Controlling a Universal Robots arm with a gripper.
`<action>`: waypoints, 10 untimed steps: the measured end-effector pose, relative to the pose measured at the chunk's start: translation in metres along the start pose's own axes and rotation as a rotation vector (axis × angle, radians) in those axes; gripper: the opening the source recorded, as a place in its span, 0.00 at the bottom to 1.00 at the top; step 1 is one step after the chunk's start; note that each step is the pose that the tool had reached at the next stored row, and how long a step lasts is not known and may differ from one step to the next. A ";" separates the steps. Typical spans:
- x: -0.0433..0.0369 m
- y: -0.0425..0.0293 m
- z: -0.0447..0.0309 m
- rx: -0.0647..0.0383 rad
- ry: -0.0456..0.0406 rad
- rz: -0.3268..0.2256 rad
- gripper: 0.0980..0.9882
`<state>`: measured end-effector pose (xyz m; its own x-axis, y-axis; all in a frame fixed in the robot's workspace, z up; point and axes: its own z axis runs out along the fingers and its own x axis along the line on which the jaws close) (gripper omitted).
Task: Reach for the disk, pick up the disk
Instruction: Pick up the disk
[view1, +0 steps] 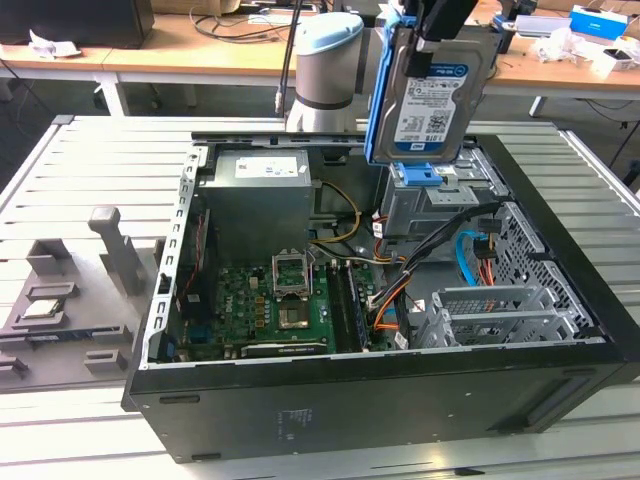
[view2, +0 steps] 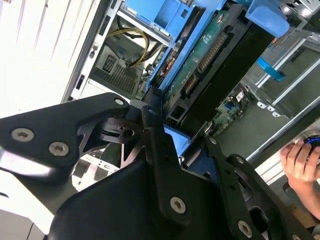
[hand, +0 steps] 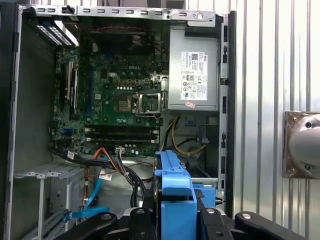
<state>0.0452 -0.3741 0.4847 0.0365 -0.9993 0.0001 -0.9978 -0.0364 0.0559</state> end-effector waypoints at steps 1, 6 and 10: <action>0.0018 0.0001 0.0000 0.000 0.0000 0.000 0.30; 0.0160 0.0006 0.0000 0.000 0.0003 0.000 0.30; 0.0285 0.0010 0.0001 0.000 0.0008 0.000 0.30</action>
<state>0.0452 -0.4026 0.4847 0.0365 -0.9993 0.0009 -0.9978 -0.0364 0.0559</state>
